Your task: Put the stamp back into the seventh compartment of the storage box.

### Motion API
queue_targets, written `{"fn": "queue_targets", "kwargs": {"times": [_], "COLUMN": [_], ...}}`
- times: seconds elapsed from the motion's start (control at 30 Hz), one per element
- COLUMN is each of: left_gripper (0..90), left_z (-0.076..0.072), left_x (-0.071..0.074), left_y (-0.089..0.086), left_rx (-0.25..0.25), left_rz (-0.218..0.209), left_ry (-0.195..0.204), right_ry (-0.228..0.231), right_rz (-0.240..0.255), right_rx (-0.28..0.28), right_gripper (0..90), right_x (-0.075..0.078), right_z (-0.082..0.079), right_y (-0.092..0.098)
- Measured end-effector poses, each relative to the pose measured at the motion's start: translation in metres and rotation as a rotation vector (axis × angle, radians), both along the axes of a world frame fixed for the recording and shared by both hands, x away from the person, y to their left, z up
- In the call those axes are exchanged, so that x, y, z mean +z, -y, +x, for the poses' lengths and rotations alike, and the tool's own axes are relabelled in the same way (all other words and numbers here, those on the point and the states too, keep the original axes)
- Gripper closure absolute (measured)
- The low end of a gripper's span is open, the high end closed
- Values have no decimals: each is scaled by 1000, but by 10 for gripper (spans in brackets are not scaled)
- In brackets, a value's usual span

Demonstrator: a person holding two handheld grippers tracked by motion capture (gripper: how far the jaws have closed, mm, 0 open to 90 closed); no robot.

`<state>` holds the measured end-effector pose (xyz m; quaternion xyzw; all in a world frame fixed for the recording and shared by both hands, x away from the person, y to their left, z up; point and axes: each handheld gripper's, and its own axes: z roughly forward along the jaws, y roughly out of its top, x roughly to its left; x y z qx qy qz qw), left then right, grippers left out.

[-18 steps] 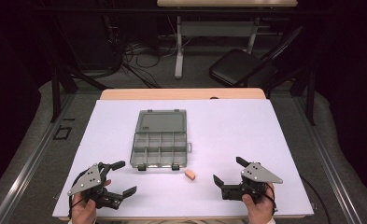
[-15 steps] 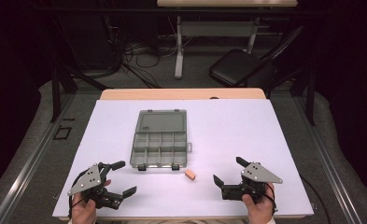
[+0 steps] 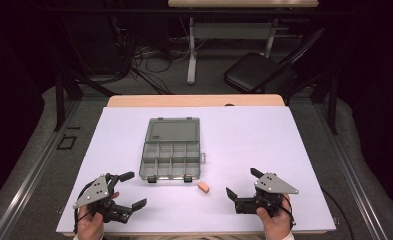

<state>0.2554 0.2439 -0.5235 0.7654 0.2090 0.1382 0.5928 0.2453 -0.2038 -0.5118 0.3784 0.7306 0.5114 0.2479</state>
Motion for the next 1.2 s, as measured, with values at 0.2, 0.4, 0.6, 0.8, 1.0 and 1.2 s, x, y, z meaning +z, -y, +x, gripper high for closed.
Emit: {"fn": "queue_targets", "kwargs": {"times": [0.2,0.4,0.6,0.8,1.0,1.2], "left_gripper": [62,62,62,62,62,62], "left_z": [0,0,-3,-5,-6,-7], "left_x": [0,0,1,1,1,1], "left_y": [0,2,3,3,2,2], "left_rx": [-2,-5,-19,-9,-3,1], "left_rz": [0,7,17,26,29,26], "left_ry": [0,6,9,12,14,15], "right_ry": [-32,-50,-57,-95,-138,-157], "right_rz": [5,6,-15,-26,-29,-52], "right_rx": [7,18,26,36,55,54], "right_gripper": [0,0,0,0,0,0], "right_x": [0,2,5,7,8,9], "right_z": [4,8,11,17,21,25], "right_y": [-4,-8,-13,-19,-25,-37]}}
